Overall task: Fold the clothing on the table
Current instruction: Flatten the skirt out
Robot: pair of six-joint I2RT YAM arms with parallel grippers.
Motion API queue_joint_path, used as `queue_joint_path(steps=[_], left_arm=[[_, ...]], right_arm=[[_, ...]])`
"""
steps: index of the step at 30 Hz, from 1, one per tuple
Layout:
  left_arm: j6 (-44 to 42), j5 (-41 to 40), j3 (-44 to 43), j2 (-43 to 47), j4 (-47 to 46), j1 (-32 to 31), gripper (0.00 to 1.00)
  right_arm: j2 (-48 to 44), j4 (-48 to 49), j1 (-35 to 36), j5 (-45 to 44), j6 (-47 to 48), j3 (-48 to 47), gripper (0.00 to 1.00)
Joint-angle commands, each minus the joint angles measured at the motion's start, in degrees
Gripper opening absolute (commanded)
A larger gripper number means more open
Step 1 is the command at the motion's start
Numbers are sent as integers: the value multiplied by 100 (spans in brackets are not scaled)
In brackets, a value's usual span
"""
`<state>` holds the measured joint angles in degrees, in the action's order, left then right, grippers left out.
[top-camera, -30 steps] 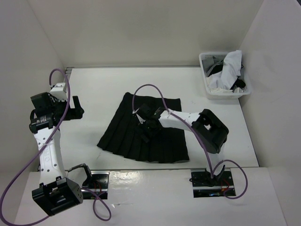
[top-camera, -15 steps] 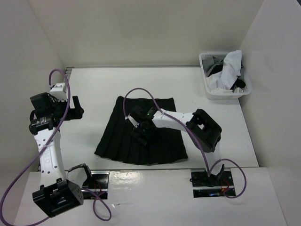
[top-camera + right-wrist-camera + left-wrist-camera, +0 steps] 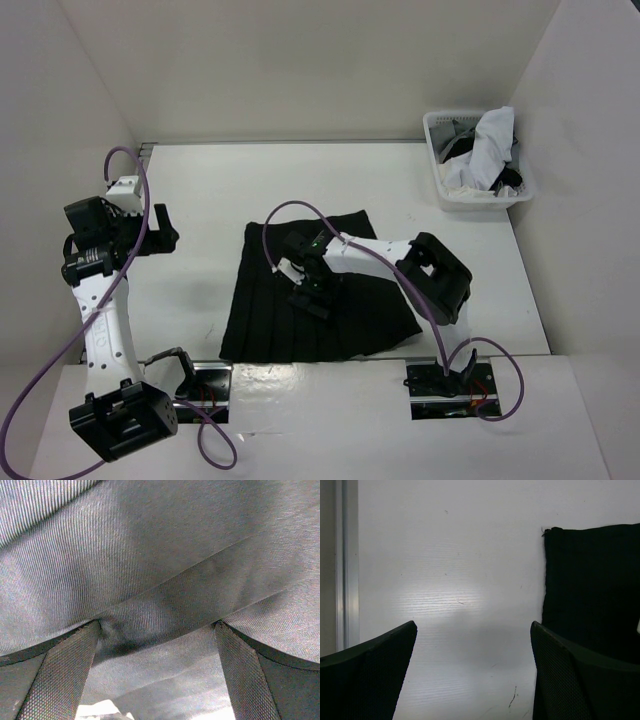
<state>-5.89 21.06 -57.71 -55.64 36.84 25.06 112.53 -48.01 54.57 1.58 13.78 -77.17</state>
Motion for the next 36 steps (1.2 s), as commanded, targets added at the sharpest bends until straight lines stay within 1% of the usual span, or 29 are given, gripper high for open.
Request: queue_joint_path(steps=[1, 7, 9, 13, 17, 18, 20, 21, 23, 24, 25, 26, 27, 28, 29, 30, 31, 32, 33, 34, 35, 36], left_arm=[[-70, 170, 32, 97, -107, 95, 100], [-184, 407, 32, 167, -107, 262, 100], [-184, 460, 84, 229, -107, 263, 100], [-237, 513, 85, 229, -54, 376, 100], [-237, 566, 85, 176, -54, 377, 100], [-237, 566, 85, 176, -54, 377, 100], [-237, 566, 85, 115, -54, 377, 100], [-237, 566, 85, 45, -106, 377, 100], [-237, 566, 85, -60, -107, 377, 100], [-237, 627, 85, -192, -55, 377, 100], [-237, 627, 85, -271, -54, 377, 100], [-289, 697, 33, -351, -54, 377, 100], [-290, 785, -20, -508, -54, 299, 100], [-290, 838, -21, -614, -54, 141, 100], [-368, 1004, -125, -867, -54, 44, 100], [-430, 1110, -300, -1009, -115, -53, 100], [-430, 1215, -415, -1167, -116, -254, 100], [-430, 1399, -547, -1525, -177, -360, 100], [-430, 1479, -713, -1729, -177, -474, 100], [-430, 1532, -1054, -1940, -38, -702, 100], [-430, 1533, -1223, -2334, 24, -826, 100], [-430, 1533, -1364, -2512, 25, -940, 100]], right_arm=[[-152, -780, 63, 263, -7, -26, 100], [-328, -780, 63, 562, -463, -237, 100], [-616, -780, 63, 562, -578, -386, 100], [-1241, -727, 2, 273, -754, -948, 100], [-1716, -780, -428, -35, -701, -1414, 100], [-1804, -780, -760, -35, -649, -1581, 100], [-2120, -570, -1192, -88, -649, -1705, 100], [-2234, -439, -1690, -88, -736, -1757, 100], [-2533, 27, -2263, 86, -736, -1680, 100], [-2630, 211, -2571, 244, -736, -1392, 100], [-2718, 613, -3148, 420, -736, -1171, 100], [-2919, 791, -3397, 744, -649, -926, 100], [-2999, 924, -3583, 860, -570, -549, 100], [-3000, 994, -3785, 931, -430, -441, 100], [-3000, 891, -3839, 844, -150, -379, 100], [-3000, 785, -3900, 756, -148, -378, 100], [-2931, 602, -4110, 756, -69, -378, 100], [-2930, 548, -4295, 956, 10, -239, 100], [-2930, 547, -4497, 1367, 63, -238, 100], [-2982, 547, -4890, 1588, 63, -177, 100], [-2983, 486, -5059, 1799, 116, -176, 100], [-2983, 485, -5200, 2089, 168, -176, 100]])
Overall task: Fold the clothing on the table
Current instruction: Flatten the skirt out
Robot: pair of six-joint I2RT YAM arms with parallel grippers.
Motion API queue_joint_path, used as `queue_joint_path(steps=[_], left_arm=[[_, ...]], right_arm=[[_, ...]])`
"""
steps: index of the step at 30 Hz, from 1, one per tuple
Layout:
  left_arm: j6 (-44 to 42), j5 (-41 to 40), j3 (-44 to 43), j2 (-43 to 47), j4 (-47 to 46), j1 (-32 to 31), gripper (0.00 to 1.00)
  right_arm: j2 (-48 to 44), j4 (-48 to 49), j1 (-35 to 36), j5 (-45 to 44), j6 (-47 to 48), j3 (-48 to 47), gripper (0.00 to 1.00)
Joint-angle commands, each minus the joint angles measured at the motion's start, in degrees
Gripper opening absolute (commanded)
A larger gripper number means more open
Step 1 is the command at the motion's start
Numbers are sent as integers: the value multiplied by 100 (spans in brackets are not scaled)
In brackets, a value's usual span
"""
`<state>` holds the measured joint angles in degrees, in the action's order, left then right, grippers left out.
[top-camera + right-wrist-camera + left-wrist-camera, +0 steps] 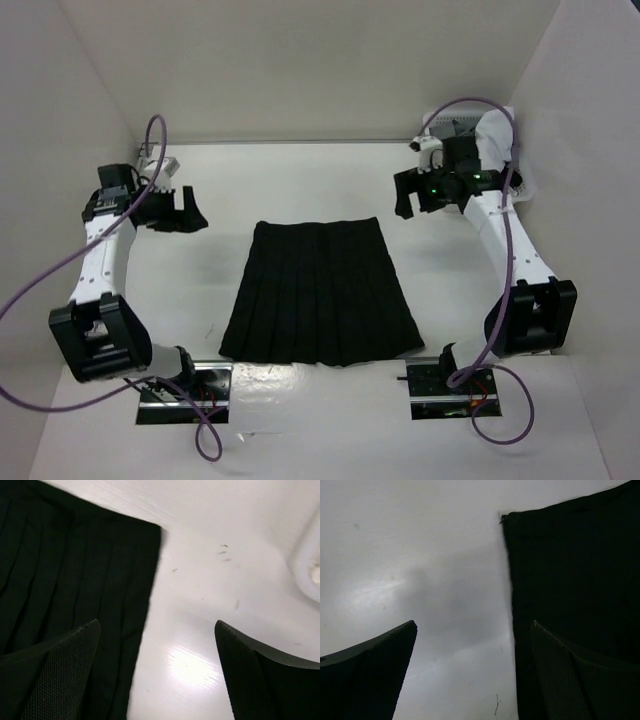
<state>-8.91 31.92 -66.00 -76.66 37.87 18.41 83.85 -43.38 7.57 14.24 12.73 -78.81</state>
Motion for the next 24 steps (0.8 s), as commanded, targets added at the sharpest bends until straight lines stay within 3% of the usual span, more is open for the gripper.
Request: queue_joint_path(steps=[1, 8, 12, 24], left_arm=[[-129, 446, -641, -567, -26, -373, 100], [-6, -142, -1098, -1991, -210, -1418, 94], [-59, -396, -1231, -2546, -287, -1735, 87], [152, -635, -2083, -3767, -631, -1938, 61]], right_arm=[[-54, -30, -729, 922, 274, -12, 99], [332, -22, -1065, 1459, 458, 269, 95], [1262, -231, -1012, 1819, 572, -3, 91], [2311, -470, -959, 2223, 862, -575, 82]])
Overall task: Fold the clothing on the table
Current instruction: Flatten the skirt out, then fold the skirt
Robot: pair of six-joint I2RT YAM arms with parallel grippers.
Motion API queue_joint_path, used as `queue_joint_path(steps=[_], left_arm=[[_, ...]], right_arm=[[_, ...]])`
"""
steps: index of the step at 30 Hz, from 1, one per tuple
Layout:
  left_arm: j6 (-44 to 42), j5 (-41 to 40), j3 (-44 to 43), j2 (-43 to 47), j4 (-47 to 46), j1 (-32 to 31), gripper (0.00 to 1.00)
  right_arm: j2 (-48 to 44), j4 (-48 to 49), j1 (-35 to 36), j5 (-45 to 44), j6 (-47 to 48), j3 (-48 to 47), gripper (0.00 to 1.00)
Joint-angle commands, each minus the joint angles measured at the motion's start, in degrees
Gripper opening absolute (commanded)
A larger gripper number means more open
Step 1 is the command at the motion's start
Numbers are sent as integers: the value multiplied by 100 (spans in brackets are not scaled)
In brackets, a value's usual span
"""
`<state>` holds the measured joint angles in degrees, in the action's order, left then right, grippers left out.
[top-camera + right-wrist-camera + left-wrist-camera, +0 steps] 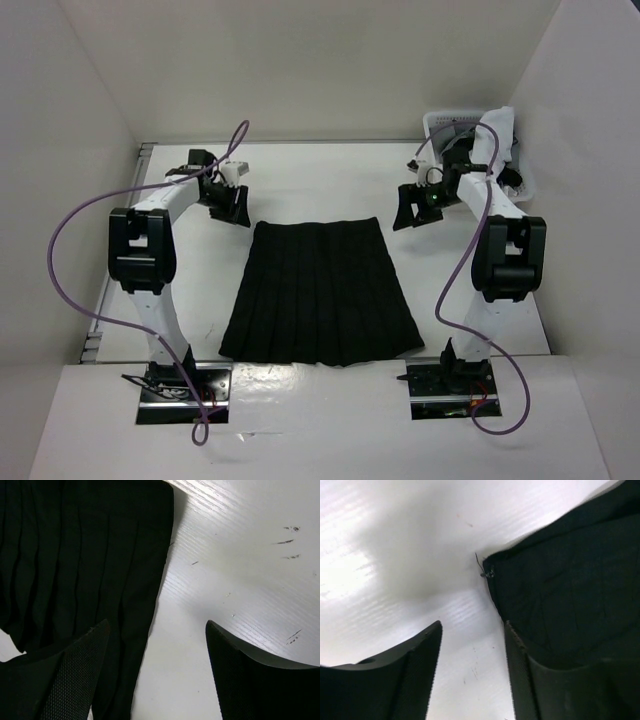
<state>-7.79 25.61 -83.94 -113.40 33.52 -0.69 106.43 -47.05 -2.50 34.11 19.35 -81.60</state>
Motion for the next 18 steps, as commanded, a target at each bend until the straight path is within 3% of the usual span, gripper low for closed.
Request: queue_joint_path(steps=[1, 7, 18], left_arm=[[41, 58, -420, -172, -196, -28, 59], [41, 532, -755, -691, -196, -28, 48], [-12, 946, -966, -1087, -92, -142, 47]], right_arm=[[140, -103, 48, 298, 200, -295, 82], [396, -243, 48, 298, 253, -497, 79], [571, -296, 48, 246, 253, -602, 78]])
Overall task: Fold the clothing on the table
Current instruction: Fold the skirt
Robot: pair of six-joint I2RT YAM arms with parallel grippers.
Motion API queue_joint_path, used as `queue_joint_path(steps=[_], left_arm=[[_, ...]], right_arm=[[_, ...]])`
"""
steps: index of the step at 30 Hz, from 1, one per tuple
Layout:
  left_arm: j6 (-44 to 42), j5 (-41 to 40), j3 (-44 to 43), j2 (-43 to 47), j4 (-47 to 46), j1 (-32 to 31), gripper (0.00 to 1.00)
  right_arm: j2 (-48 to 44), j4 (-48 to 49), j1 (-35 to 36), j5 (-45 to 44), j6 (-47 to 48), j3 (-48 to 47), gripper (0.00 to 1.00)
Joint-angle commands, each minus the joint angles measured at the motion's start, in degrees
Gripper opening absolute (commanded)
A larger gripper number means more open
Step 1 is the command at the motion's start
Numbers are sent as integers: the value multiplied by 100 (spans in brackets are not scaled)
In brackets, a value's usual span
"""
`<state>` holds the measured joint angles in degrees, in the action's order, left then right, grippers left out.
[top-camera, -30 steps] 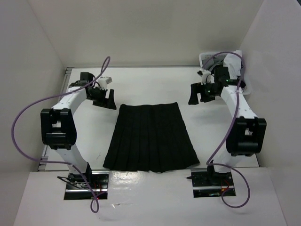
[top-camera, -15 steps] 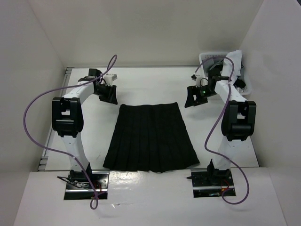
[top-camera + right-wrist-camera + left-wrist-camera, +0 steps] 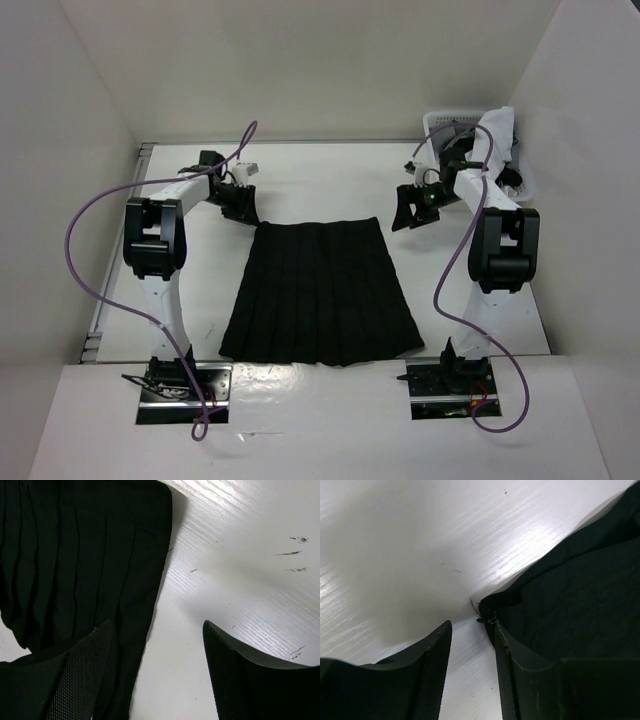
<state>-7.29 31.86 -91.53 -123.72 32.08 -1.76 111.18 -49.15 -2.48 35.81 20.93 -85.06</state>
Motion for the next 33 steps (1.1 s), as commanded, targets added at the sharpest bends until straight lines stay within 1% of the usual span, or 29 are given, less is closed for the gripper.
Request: queue_joint_path(steps=[1, 7, 8, 16, 20, 24, 30, 33], left_arm=[[-62, 373, -208, -56, 53, -35, 47], [-220, 558, -331, -170, 228, -88, 47], [-220, 558, -392, -170, 229, -88, 46], [-326, 813, -498, -170, 430, -88, 46], [-378, 813, -498, -223, 431, -88, 46], [-378, 813, -498, -337, 431, -88, 42], [-431, 813, -445, -390, 431, -88, 41], [-431, 813, -445, -451, 431, -88, 37]], right_arm=[[97, -86, 46, 75, 96, -257, 78], [264, -139, 99, 137, 96, -371, 78], [264, -139, 99, 137, 96, -371, 78], [264, -139, 151, 137, 96, -371, 76], [264, -139, 151, 137, 96, -424, 76], [264, -139, 151, 137, 96, -424, 76], [264, -139, 151, 137, 96, -424, 76], [317, -139, 151, 137, 96, -424, 76]])
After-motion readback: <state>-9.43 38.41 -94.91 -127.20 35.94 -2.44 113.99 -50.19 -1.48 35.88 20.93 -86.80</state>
